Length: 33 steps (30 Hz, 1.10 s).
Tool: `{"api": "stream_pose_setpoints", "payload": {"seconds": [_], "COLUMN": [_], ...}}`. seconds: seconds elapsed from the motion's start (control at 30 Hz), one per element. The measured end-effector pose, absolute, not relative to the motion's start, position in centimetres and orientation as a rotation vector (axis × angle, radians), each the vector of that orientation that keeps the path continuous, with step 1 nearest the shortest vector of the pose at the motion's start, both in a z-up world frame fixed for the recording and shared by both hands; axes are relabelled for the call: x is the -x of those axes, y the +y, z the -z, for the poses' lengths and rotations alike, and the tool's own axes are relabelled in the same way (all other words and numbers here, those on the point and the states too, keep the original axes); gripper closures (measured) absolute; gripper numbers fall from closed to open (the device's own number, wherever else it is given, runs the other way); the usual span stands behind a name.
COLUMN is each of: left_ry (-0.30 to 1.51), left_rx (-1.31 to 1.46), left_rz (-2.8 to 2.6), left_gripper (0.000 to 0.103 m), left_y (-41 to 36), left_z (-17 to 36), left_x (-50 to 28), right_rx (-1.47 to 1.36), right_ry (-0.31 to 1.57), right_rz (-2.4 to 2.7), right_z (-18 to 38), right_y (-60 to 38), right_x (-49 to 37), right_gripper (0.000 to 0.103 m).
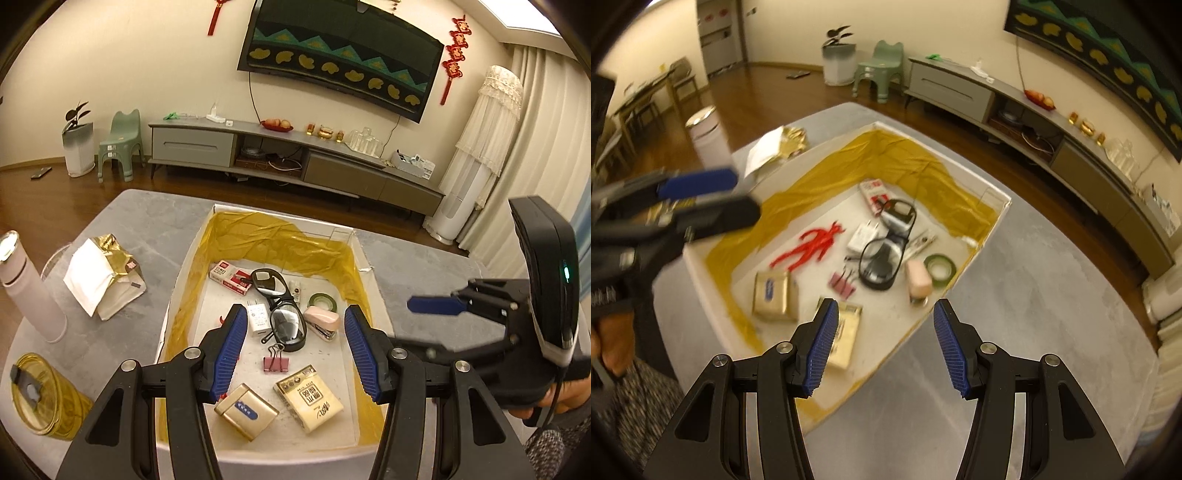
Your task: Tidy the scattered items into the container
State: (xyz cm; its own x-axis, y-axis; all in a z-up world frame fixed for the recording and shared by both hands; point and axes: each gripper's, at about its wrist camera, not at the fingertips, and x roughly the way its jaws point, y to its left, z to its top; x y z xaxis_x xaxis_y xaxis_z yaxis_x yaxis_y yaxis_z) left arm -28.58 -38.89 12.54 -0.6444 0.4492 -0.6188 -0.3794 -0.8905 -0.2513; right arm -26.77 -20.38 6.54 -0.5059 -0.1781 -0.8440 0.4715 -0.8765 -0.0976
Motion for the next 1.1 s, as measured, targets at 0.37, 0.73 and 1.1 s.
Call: {"api": "stream_pose_setpoints", "payload": {"seconds": [0.37, 0.73, 1.1], "left_ry": [-0.174, -0.13, -0.05], "left_rx": [0.835, 0.827, 0.811], "left_rz": [-2.572, -2.53, -2.47], "left_gripper": [0.047, 0.045, 0.045], "left_y": [-43.3, -43.6, -40.6], "left_z": [-16.0, -15.9, -15.8], "left_x": [21.7, 19.7, 18.0], "right_rx": [-1.358, -1.354, -1.355], "right_ry": [0.747, 0.706, 0.75], "right_rz": [2.378, 2.402, 2.438], "right_z": [-4.2, -7.0, -7.5], "right_y": [-22.5, -23.4, -22.8], "right_x": [19.4, 20.1, 19.7], "right_gripper": [0.046, 0.046, 0.046]}}
